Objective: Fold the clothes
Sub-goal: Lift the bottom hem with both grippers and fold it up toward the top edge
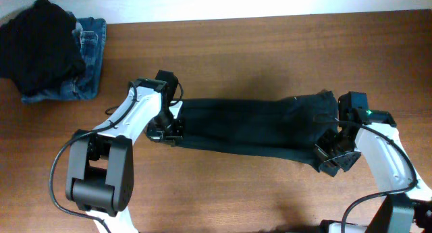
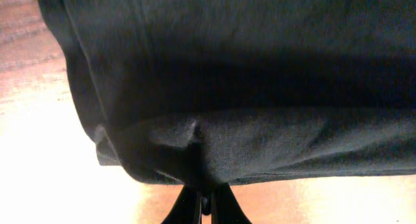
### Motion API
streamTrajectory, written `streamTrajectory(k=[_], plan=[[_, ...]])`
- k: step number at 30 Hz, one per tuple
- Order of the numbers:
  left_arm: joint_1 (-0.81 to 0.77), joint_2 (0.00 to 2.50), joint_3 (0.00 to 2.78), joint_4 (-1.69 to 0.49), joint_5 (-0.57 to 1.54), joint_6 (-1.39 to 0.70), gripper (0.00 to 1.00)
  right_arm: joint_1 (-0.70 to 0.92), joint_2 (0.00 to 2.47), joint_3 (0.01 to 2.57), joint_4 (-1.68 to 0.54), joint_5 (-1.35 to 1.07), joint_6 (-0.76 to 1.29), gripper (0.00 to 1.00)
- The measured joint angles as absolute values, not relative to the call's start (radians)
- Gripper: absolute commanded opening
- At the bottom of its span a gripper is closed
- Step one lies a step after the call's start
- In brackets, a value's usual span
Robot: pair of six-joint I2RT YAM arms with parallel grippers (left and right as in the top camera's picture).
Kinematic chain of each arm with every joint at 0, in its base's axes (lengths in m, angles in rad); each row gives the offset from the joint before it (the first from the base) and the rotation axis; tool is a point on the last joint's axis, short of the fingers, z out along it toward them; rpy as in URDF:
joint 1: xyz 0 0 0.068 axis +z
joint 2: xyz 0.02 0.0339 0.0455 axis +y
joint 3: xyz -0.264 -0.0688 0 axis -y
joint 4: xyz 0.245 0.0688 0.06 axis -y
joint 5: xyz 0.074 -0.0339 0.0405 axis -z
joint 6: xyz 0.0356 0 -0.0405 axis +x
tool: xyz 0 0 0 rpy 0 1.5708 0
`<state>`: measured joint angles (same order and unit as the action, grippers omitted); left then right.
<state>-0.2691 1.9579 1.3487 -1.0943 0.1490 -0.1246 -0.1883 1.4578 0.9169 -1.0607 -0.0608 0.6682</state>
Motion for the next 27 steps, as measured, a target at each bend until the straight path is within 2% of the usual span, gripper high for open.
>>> streamTrajectory(k=[5, 7, 27], plan=[[-0.269, 1.958, 1.349, -1.071, 0.144, -0.125, 0.01, -0.188, 1.458, 0.917, -1.019, -0.061, 0.669, 0.08], [-0.269, 1.958, 1.349, -1.061, 0.138, -0.125, 0.01, -0.188, 1.458, 0.917, -0.996, -0.061, 0.666, 0.04], [-0.269, 1.958, 1.352, -0.925, 0.103, -0.125, 0.01, -0.188, 1.477, 0.917, -0.855, -0.068, 0.665, 0.04]])
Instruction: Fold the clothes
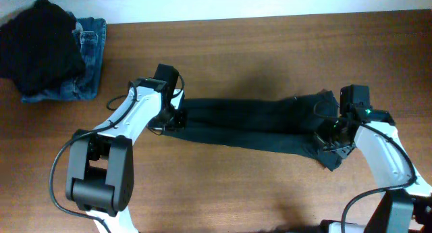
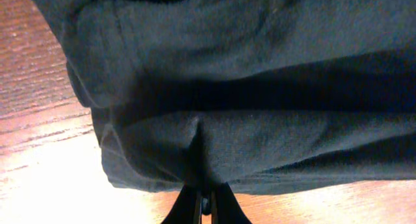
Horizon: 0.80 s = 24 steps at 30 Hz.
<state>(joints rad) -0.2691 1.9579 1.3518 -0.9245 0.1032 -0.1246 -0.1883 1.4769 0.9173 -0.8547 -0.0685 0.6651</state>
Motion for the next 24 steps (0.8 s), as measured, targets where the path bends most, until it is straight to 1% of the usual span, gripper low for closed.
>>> streamTrajectory(k=[14, 17, 18, 24], plan=[[-0.269, 1.958, 1.352, -0.908, 0.1, -0.125, 0.02, -0.188, 1.486, 0.918, -0.72, -0.069, 0.665, 0.04], [-0.269, 1.958, 1.352, -0.912, 0.1, -0.125, 0.02, -0.188, 1.505, 0.918, -0.7, -0.069, 0.665, 0.04], [-0.269, 1.958, 1.352, -0.912, 0.1, -0.125, 0.05, -0.188, 1.514, 0.918, -0.696, -0.069, 0.665, 0.04], [-0.269, 1.958, 1.352, -0.911, 0.1, -0.125, 0.05, -0.188, 1.592, 0.918, -0.656, -0.068, 0.665, 0.04]])
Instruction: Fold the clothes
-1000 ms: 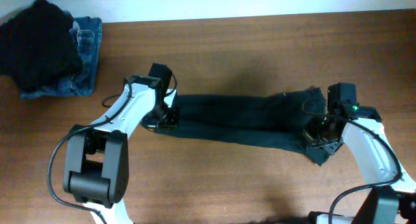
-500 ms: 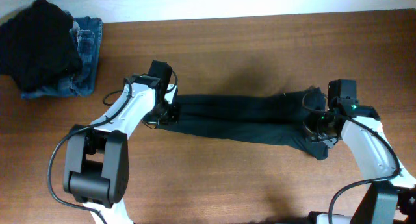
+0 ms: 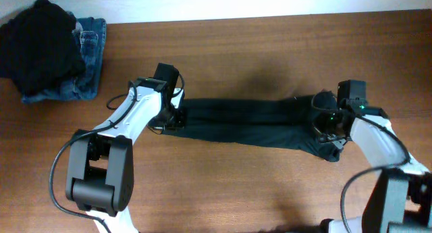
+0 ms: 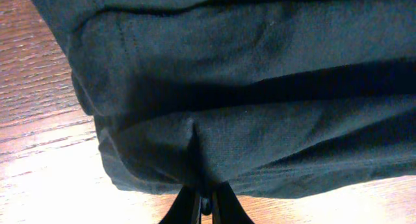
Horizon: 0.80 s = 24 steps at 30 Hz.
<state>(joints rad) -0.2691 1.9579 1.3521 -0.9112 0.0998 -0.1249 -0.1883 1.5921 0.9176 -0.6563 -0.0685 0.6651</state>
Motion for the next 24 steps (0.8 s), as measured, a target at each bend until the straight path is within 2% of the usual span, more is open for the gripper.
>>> streamTrajectory(k=[22, 23, 24], plan=[[-0.269, 1.958, 1.353, -0.859, 0.039, -0.125, 0.08, -0.188, 1.659, 0.918, -0.589, -0.06, 0.616, 0.05], [-0.269, 1.958, 1.353, -0.859, 0.04, -0.125, 0.1, -0.188, 1.663, 0.918, -0.588, -0.06, 0.616, 0.06], [-0.269, 1.958, 1.353, -0.859, 0.04, -0.125, 0.12, -0.188, 1.667, 0.918, -0.588, -0.059, 0.616, 0.13]])
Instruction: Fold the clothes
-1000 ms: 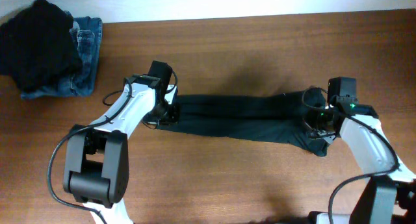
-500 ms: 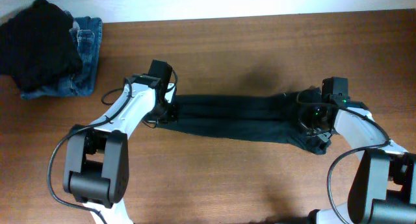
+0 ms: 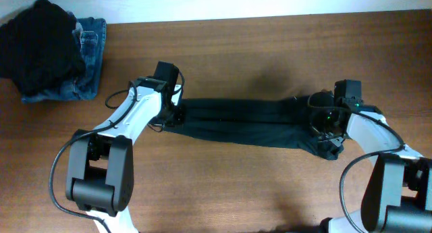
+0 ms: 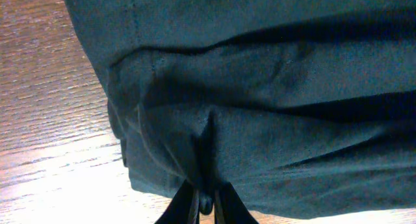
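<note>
A dark teal garment (image 3: pixel 250 122) lies stretched in a long narrow band across the wooden table (image 3: pixel 270 50), folded lengthwise. My left gripper (image 3: pixel 169 117) is shut on its left end; in the left wrist view the cloth (image 4: pixel 260 87) bunches into a pinch between the fingertips (image 4: pixel 207 199). At the right end my right gripper (image 3: pixel 327 128) sits on the bunched cloth, its fingers hidden among the fabric.
At the back left corner a black garment (image 3: pixel 40 44) is piled on folded blue jeans (image 3: pixel 88 57). The far table edge (image 3: pixel 270 17) runs along the top. My two arms reach in from the front edge.
The left end of the cloth has folded further over itself at my left gripper. My right gripper has shifted slightly up and left at the right end.
The garment lay as a wider band with both grippers holding its near edge. At each later moment both grippers stood farther from me, with the near edge carried over the far part. The band is now narrow.
</note>
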### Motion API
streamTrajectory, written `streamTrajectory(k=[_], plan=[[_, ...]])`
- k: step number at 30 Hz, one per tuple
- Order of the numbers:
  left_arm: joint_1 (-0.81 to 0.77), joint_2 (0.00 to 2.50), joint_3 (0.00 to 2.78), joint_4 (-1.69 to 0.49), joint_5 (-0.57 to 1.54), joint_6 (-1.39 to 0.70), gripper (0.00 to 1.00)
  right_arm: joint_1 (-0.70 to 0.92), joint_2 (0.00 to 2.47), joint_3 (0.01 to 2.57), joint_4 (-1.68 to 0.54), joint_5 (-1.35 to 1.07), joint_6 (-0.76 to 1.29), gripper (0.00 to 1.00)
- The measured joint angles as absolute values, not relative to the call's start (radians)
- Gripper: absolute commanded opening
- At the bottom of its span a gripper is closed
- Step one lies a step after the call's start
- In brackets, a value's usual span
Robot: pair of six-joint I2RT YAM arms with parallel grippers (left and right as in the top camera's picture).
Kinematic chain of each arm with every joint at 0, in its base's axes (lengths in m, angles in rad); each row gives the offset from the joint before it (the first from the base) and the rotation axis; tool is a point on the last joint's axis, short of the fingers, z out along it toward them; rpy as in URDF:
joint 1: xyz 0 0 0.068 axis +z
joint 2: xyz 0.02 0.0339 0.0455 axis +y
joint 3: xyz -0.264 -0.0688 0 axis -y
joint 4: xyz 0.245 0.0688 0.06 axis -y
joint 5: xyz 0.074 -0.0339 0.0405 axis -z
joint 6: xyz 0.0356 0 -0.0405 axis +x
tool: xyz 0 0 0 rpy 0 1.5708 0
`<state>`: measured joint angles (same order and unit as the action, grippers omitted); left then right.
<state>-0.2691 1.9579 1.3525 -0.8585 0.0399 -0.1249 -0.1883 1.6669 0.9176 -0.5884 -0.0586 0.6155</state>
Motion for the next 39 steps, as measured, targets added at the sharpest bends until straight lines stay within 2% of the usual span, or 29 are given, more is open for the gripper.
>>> streamTrajectory(k=[2, 3, 14, 15, 19, 21, 27, 28, 34, 39], plan=[[-0.269, 1.958, 1.353, -0.859, 0.037, -0.125, 0.21, -0.188, 1.677, 0.918, -0.588, -0.052, 0.614, 0.3], [-0.269, 1.958, 1.353, -0.858, 0.033, -0.129, 0.21, -0.188, 1.681, 0.918, -0.588, -0.047, 0.608, 0.33], [-0.268, 1.958, 1.353, -0.859, -0.058, -0.128, 0.21, -0.188, 1.689, 0.918, -0.567, -0.03, 0.589, 0.4], [-0.268, 1.958, 1.353, -0.859, -0.066, -0.128, 0.21, -0.188, 1.689, 0.918, -0.565, -0.029, 0.587, 0.42], [-0.268, 1.958, 1.353, -0.851, -0.086, -0.128, 0.2, -0.188, 1.689, 0.918, -0.555, -0.026, 0.564, 0.62], [-0.268, 1.958, 1.353, -0.851, -0.1, -0.128, 0.2, -0.188, 1.689, 0.921, -0.564, -0.022, 0.545, 0.64], [-0.268, 1.958, 1.353, -0.873, -0.222, -0.155, 0.2, -0.188, 1.69, 1.01, -0.717, 0.051, 0.521, 0.74], [-0.268, 1.958, 1.353, -0.875, -0.237, -0.16, 0.2, -0.188, 1.69, 1.037, -0.748, 0.066, 0.518, 0.79], [-0.268, 1.958, 1.354, -0.9, -0.308, -0.209, 0.21, -0.188, 1.694, 1.246, -0.944, 0.161, 0.511, 0.91], [-0.268, 1.958, 1.384, -0.948, -0.31, -0.231, 0.21, -0.188, 1.694, 1.36, -1.024, 0.13, 0.495, 0.92]])
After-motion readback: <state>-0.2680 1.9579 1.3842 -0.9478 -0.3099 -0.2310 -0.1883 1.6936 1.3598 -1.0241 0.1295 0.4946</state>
